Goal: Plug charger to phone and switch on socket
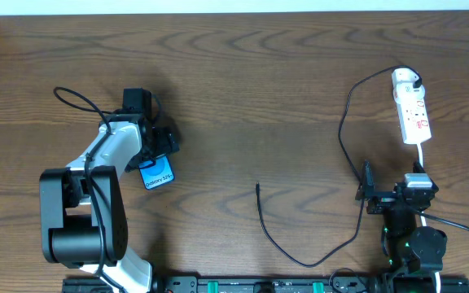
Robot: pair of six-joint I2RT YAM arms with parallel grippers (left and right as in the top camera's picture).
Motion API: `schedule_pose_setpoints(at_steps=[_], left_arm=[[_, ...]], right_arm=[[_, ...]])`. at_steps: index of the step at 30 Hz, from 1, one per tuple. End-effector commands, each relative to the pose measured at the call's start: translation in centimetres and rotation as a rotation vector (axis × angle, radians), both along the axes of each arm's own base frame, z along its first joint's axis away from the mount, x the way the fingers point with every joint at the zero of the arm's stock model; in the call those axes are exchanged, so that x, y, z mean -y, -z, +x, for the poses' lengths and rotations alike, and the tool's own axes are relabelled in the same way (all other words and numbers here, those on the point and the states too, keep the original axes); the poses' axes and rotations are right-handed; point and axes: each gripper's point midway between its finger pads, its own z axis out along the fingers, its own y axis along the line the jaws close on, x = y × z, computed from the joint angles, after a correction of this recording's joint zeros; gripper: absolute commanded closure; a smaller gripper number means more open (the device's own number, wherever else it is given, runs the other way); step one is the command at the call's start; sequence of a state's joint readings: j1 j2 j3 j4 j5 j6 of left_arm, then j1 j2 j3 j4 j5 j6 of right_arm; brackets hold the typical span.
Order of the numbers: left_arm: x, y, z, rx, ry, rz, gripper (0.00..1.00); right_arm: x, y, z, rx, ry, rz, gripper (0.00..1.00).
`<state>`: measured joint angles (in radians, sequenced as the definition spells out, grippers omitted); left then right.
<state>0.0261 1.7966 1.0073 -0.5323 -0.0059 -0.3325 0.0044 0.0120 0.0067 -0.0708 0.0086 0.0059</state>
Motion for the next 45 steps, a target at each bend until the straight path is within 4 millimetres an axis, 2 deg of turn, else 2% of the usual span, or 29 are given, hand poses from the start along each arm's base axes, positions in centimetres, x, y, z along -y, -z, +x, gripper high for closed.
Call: schedule_pose_setpoints(at_steps=[1, 5, 35, 42, 45], left_arm=[[-0.56, 1.26, -2.01, -0.073, 0.019, 0.032, 0.08], [-0.55, 1.27, -2.10, -0.077, 0.023, 0.033, 0.12], [-0.49, 1.32, -2.74, -0.103, 0.023, 0.029, 0.12], [-0.49, 1.32, -2.66, -0.100, 0.023, 0.029, 0.26], [-0.49, 1.32, -2.65, -0.100, 0.023, 0.029, 0.26]], right_arm=[[-0.04, 0.01, -0.03, 0.001, 0.000, -0.015, 0.01], [-0.04, 0.01, -0.03, 0.001, 0.000, -0.015, 0.01], [-0.04, 0.01, -0.03, 0.001, 0.000, -0.015, 0.01], [-0.04, 0.01, -0.03, 0.001, 0.000, -0.015, 0.01], [-0.04, 0.01, -0.03, 0.001, 0.000, -0.015, 0.01]])
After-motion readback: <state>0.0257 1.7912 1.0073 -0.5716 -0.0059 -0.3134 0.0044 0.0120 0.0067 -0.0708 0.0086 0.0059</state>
